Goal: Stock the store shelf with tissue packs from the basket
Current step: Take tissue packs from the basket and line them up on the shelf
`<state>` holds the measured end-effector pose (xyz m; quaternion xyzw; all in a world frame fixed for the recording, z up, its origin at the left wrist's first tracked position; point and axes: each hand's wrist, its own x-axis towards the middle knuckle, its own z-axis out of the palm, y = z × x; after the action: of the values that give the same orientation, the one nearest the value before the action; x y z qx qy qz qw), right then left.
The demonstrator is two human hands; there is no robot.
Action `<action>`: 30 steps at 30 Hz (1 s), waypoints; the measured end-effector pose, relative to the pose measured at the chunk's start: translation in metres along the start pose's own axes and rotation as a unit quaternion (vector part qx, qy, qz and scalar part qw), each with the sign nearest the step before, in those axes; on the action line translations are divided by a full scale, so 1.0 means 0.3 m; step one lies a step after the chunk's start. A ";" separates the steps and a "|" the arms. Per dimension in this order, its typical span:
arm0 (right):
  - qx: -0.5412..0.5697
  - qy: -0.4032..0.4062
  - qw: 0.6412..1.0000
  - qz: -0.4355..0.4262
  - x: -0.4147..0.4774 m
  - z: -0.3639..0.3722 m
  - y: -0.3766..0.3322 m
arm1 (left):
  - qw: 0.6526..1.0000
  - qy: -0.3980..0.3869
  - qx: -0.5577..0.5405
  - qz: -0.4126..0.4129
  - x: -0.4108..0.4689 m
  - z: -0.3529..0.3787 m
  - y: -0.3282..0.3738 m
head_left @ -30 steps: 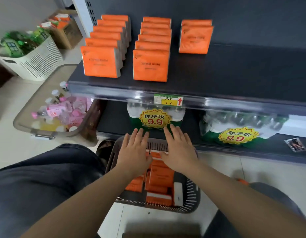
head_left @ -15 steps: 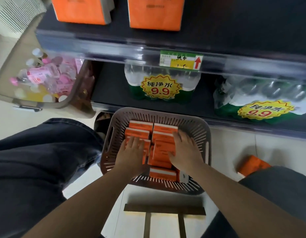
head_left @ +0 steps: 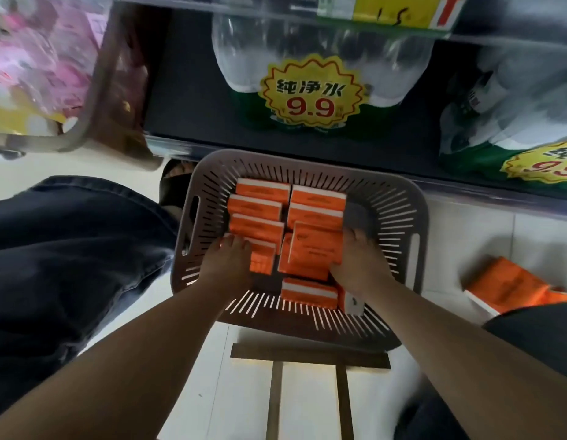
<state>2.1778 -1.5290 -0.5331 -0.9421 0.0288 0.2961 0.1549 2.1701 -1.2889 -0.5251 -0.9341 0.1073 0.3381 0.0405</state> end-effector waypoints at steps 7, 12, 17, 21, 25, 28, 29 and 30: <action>0.060 0.001 0.998 0.010 0.044 0.010 0.007 | 0.999 -0.005 0.037 0.002 0.070 0.030 -0.035; 0.065 -0.015 0.997 0.030 0.078 0.024 0.025 | 0.998 -0.024 0.064 0.002 0.106 0.042 -0.047; 0.061 -0.006 0.998 0.032 0.100 0.047 0.044 | 0.993 -0.037 0.107 0.014 0.133 0.039 -0.034; 0.057 -0.006 0.998 0.028 0.108 0.054 0.054 | 0.993 -0.052 0.109 0.014 0.139 0.031 -0.032; 0.077 -0.015 0.997 0.004 0.096 0.031 0.055 | 0.992 -0.060 0.107 0.013 0.128 0.014 -0.037; 0.098 -0.025 0.995 -0.009 0.079 0.003 0.050 | 0.993 -0.065 0.094 0.020 0.108 -0.009 -0.040; 0.105 -0.028 0.994 -0.007 0.073 -0.009 0.048 | 0.994 -0.064 0.089 0.021 0.100 -0.020 -0.041; 0.114 -0.028 0.993 -0.005 0.066 -0.026 0.045 | 0.995 -0.061 0.079 0.019 0.091 -0.033 -0.041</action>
<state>2.1963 -1.5435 -0.5420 -0.9098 0.0530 0.3160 0.2638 2.1996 -1.2831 -0.5349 -0.9034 0.1489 0.3855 0.1143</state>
